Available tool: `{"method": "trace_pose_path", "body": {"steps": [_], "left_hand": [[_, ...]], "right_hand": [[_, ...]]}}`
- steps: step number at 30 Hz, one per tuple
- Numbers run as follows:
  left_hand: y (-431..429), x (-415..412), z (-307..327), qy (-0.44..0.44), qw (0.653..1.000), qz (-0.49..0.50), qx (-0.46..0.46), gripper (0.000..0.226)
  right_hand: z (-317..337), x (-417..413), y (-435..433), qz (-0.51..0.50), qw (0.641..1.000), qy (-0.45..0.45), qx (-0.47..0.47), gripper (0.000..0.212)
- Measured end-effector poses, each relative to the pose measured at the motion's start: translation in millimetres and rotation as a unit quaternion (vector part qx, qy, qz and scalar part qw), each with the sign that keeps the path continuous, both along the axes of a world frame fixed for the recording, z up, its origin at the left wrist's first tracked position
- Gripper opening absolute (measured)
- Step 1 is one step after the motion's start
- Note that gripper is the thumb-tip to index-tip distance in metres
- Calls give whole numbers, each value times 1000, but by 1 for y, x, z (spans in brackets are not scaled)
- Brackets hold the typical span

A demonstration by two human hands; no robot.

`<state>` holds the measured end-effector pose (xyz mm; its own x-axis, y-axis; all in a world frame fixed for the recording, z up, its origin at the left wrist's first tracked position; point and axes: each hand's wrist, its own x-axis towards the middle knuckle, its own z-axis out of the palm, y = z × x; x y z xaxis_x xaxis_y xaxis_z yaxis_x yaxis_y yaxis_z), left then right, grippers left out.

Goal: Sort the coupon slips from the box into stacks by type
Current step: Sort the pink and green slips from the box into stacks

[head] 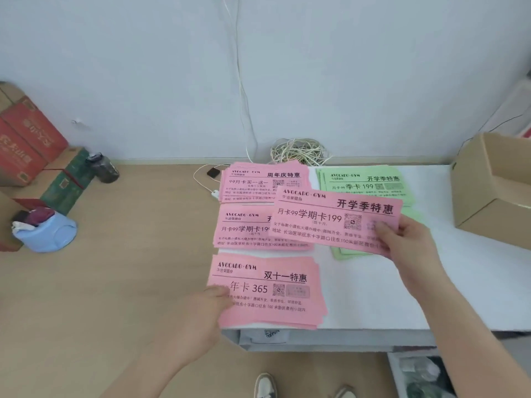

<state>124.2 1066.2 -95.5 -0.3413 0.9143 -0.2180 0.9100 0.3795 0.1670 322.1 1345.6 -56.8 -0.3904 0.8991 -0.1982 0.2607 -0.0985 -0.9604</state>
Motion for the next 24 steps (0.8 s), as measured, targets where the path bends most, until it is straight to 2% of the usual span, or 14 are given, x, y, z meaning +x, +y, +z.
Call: {"method": "trace_pose_path", "body": {"steps": [1,3,4,5,6,8,9,11,13,15,17,20,21,24], "left_hand": [[4,-2,6,-16,1000,4,-7,39],[11,-7,13,-119,988,96,19,40],[16,-10,17,-155,976,144,55,35],[20,-13,22,-207,948,207,124,30],[25,-16,28,-300,896,271,184,29],[40,-21,39,-492,763,337,250,28],[47,-23,42,-538,726,342,259,26],[54,-26,42,-546,721,345,250,17],[56,-33,37,-500,741,372,251,10],[56,-50,29,-453,747,404,272,5],[55,-75,23,-421,723,441,325,6],[56,-117,10,-433,644,501,382,11],[58,-124,6,-440,632,510,383,11],[68,-121,-2,-441,656,499,355,5]], "right_hand": [[0,-6,-4,4,1000,5,-7,19],[-1,-15,-12,18,1000,12,-19,19],[-1,-20,-16,24,999,14,-22,19],[-2,-25,-20,29,999,13,-24,19],[-2,-30,-24,33,999,11,-27,18],[-5,-38,-33,42,999,2,-32,18],[-7,-43,-38,47,998,-4,-35,18],[-10,-51,-46,64,997,-4,-53,16],[-11,-57,-54,89,992,11,-87,19],[-13,-60,-59,108,990,-12,-84,29],[-18,-62,-60,110,990,-81,-29,36],[-27,-65,-56,107,977,-177,57,38],[-29,-67,-54,118,969,-204,80,38],[-31,-78,-47,162,943,-262,122,42]]}}
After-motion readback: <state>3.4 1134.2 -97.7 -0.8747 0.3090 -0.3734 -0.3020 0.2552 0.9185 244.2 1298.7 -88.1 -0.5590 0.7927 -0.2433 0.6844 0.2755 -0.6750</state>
